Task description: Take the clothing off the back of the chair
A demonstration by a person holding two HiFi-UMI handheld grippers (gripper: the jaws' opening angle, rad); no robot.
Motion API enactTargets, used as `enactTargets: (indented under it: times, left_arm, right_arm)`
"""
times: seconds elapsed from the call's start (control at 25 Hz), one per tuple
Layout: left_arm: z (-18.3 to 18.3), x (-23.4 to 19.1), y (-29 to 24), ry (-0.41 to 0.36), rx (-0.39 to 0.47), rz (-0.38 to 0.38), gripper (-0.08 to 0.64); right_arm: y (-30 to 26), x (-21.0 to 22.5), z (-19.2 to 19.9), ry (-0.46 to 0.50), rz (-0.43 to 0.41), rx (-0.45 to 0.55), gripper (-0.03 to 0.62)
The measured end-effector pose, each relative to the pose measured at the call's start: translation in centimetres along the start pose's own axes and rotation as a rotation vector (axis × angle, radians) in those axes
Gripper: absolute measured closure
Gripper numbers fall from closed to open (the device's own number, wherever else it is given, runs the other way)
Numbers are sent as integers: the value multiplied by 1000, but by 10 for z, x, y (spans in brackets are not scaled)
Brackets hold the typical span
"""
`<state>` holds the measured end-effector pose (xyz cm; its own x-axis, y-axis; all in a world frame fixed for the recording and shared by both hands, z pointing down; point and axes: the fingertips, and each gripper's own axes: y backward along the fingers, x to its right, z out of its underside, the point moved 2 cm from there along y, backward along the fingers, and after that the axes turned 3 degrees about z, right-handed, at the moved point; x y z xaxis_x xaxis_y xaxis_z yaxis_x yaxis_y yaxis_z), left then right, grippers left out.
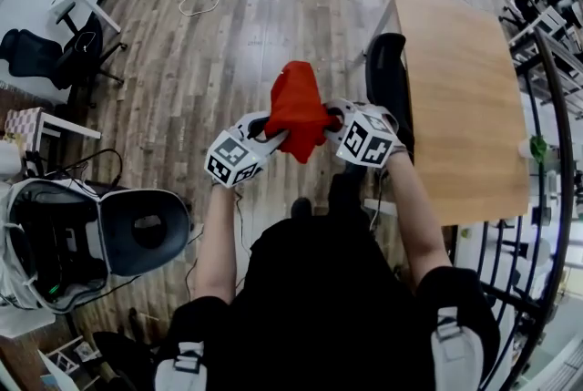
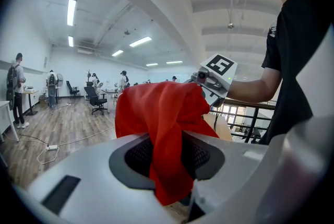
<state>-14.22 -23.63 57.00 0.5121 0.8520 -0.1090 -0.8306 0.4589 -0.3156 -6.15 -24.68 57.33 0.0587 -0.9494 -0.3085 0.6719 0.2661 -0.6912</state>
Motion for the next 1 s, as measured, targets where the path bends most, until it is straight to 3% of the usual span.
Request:
enactTargets:
  times: [1.0]
  left_arm:
    - [11,29,8,-1,-33,13,431]
  right_arm:
    - [8,-33,5,-14,0,-2,545]
